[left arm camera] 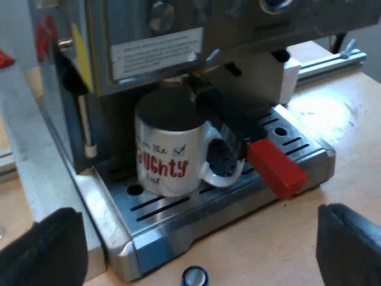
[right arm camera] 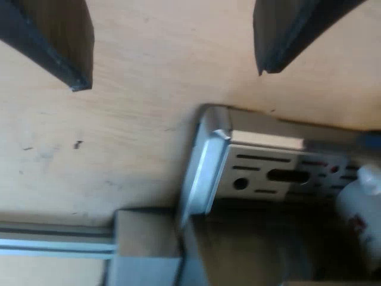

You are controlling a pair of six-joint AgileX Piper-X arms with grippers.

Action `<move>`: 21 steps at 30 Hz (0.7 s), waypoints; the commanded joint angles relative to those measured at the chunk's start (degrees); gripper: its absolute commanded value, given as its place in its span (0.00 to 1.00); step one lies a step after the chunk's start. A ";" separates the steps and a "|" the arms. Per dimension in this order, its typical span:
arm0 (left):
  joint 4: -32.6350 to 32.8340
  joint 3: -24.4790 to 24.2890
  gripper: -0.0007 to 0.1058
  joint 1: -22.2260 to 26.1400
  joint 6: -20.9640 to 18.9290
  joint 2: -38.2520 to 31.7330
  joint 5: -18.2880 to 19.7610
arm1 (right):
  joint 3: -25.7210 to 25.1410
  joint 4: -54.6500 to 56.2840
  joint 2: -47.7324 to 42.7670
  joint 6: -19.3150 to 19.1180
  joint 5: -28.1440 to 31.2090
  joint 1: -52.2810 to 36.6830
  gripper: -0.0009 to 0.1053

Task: Remove mug from coffee machine

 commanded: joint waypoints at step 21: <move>-26.59 17.75 0.75 -2.14 2.33 0.35 8.22 | 5.58 -25.34 10.04 -1.70 -7.32 14.61 0.57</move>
